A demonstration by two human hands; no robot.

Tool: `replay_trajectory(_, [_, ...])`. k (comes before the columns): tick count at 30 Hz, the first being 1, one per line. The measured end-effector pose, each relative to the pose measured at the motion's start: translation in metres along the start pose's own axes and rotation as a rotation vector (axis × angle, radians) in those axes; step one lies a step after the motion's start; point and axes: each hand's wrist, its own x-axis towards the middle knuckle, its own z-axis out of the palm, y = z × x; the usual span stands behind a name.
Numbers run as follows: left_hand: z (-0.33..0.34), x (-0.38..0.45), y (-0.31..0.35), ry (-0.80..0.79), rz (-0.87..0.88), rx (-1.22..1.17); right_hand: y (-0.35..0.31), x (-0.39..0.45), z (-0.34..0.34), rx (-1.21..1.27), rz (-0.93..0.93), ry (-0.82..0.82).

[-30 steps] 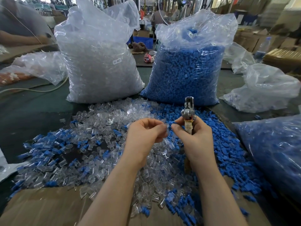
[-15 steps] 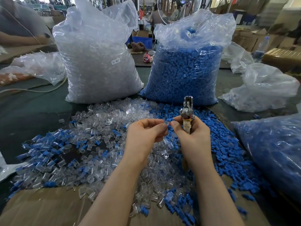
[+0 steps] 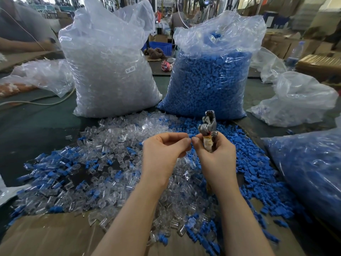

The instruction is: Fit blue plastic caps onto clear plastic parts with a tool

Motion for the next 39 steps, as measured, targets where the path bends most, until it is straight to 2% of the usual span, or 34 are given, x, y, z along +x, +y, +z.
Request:
replay_trajectory(8, [0.002,-0.001,-0.002,0.047,0.134,0.136,-0.001,0.0,0.001,-0.057,0.012,-0.013])
replay_trajectory(19, [0.001,0.0,-0.007,0.116,0.231,0.28,-0.005,0.002,-0.007,-0.026,0.082,-0.148])
replay_trajectory(24, [-0.004,0.003,-0.005,0.073,0.204,0.146,-0.003,0.006,-0.02,-0.103,0.15,-0.314])
replay_trajectory(28, [-0.006,0.005,-0.004,0.027,0.228,0.117,-0.008,0.005,-0.019,-0.217,0.129,-0.409])
replay_trajectory(39, [-0.011,0.005,-0.005,-0.042,0.287,0.086,-0.006,0.004,-0.018,-0.247,0.101,-0.476])
